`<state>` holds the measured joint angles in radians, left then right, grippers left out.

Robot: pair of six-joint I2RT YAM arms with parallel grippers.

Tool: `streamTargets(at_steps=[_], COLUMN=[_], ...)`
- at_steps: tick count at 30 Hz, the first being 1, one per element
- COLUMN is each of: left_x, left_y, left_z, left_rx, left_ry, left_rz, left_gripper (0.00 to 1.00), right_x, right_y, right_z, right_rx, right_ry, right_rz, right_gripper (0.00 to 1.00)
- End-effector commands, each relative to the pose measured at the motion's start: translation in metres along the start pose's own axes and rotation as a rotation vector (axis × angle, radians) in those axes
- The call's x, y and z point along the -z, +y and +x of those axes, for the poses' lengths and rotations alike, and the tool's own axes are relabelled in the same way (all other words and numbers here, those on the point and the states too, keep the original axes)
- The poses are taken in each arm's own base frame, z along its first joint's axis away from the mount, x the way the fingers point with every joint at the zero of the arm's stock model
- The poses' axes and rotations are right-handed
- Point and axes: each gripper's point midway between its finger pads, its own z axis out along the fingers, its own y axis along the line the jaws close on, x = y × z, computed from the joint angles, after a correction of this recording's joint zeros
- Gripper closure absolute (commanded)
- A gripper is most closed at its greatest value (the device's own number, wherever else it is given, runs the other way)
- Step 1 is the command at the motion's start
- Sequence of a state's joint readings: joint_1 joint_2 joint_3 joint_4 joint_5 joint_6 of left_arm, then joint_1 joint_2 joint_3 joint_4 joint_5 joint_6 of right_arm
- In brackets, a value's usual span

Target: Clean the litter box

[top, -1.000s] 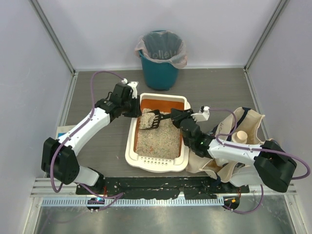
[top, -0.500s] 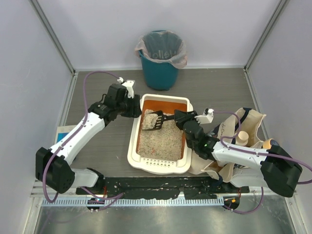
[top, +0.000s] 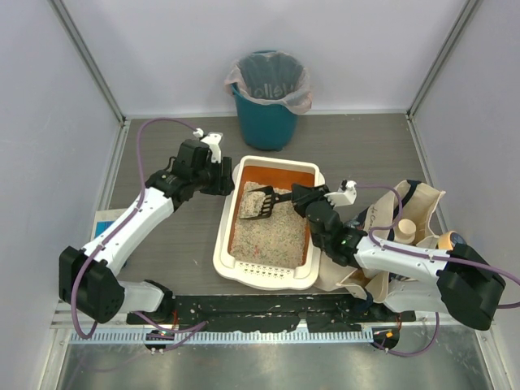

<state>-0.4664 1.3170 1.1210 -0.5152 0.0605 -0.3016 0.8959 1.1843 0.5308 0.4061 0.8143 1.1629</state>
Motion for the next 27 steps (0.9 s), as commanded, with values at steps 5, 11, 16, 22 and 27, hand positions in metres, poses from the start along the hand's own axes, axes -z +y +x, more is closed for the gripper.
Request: streamTargets(at_steps=[5,11,16,22,27], left_x=[0.006,0.006,0.006,0.007,0.007], left_y=[0.000,0.000,0.001,0.001,0.001], left_z=[-0.012,-0.013,-0.012,-0.013,-0.013], left_rx=[-0.019,-0.018,-0.018,-0.018,-0.018], left_ry=[-0.058,-0.059,-0.056,-0.060,-0.059], left_rz=[0.000,0.001,0.000,-0.002,-0.002], left_gripper=[0.41,0.41,0.40,0.40,0.40], right_x=[-0.005,-0.006,-0.007,0.000,0.010], right_y=[0.018,0.022,0.025,0.030,0.027], right_z=[-0.028,-0.033,-0.031,-0.041,-0.054], right_rx=[0.021,0.011,-0.002,-0.036,-0.067], right_ry=[-0.122,-0.142,-0.137,-0.152,-0.165], right_rz=[0.003,0.003,-0.005,-0.020,-0.027], right_gripper=[0.99,0.99,0.99,0.99,0.99])
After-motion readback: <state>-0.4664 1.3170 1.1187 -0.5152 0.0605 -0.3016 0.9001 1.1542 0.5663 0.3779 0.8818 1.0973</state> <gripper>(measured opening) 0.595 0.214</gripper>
